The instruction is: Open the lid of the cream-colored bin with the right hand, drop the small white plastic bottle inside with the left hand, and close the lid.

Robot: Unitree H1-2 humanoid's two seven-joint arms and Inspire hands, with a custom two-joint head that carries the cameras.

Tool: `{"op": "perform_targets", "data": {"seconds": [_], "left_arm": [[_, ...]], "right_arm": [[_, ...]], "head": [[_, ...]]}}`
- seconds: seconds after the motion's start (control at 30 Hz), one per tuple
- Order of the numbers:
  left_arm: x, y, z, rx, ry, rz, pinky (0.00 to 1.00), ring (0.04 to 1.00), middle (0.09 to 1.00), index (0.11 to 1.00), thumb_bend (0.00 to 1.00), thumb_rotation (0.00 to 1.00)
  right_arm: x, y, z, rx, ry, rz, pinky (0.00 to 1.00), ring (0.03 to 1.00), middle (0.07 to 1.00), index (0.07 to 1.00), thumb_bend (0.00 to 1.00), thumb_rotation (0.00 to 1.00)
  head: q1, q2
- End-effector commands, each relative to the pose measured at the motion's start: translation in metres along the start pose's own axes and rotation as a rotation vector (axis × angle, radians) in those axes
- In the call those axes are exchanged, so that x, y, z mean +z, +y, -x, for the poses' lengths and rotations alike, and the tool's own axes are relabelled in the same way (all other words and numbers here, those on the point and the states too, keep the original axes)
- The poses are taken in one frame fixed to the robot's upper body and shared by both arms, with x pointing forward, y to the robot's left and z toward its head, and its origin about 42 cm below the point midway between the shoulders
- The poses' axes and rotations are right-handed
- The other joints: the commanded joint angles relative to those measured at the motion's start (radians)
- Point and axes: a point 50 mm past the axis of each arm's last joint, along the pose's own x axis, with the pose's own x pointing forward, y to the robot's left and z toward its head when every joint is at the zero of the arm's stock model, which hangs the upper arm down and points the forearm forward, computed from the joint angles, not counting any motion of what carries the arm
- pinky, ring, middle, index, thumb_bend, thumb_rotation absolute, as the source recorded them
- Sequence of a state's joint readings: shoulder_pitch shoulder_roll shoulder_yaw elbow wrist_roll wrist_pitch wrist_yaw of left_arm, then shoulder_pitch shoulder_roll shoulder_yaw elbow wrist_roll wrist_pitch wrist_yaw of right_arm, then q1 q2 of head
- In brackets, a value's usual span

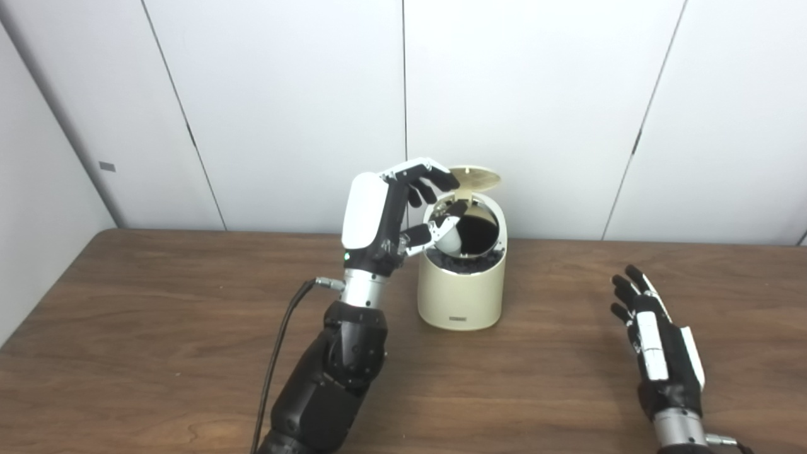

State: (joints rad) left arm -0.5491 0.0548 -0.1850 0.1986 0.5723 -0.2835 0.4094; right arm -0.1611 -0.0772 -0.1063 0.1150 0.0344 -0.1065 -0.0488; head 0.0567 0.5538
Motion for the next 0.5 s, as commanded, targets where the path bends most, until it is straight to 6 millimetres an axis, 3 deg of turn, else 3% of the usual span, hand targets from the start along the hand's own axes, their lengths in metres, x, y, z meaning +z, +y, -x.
{"op": "perform_targets", "data": {"seconds": [0.0,0.27,0.47], "left_arm": [[0.011,0.020,-0.017,0.051,-0.037,0.017,0.35,0.422,0.511,0.482,0.48,0.00],[0.004,0.064,-0.005,0.136,0.033,0.008,0.31,0.416,0.498,0.501,0.47,0.00],[-0.008,0.082,0.016,0.169,0.232,0.156,0.34,0.448,0.506,0.488,0.48,0.00]], "right_arm": [[-0.023,0.001,0.018,-0.012,0.068,-0.011,0.89,0.918,0.880,0.903,0.59,0.91],[-0.023,-0.002,0.016,-0.014,0.069,-0.025,0.90,0.923,0.884,0.893,0.62,0.88],[-0.022,-0.002,0.016,-0.009,0.067,-0.037,0.89,0.917,0.883,0.893,0.61,0.88]], "head": [[0.001,0.001],[0.005,0.004],[0.004,0.007]]}}
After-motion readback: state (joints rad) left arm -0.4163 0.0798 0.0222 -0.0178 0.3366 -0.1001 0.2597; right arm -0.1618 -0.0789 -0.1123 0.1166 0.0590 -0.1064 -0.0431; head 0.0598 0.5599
